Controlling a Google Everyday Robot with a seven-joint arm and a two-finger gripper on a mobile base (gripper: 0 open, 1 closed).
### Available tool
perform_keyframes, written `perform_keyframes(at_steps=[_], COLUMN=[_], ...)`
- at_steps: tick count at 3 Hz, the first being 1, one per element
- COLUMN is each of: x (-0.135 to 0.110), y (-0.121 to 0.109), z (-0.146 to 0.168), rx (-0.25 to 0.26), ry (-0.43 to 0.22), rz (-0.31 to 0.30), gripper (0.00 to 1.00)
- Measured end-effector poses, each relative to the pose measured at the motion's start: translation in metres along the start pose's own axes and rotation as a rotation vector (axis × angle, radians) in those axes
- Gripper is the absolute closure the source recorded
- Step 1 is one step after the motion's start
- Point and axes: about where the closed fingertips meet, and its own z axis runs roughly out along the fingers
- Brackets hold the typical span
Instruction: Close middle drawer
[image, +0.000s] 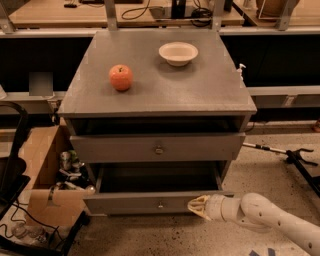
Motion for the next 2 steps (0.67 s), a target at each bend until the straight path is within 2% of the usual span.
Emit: perform_keyframes(at_steps=[2], x=[-0.002], y=[0.06], z=[-0.003], rx=[-0.084], ry=[0.037], rz=[0.044], gripper=[1.0])
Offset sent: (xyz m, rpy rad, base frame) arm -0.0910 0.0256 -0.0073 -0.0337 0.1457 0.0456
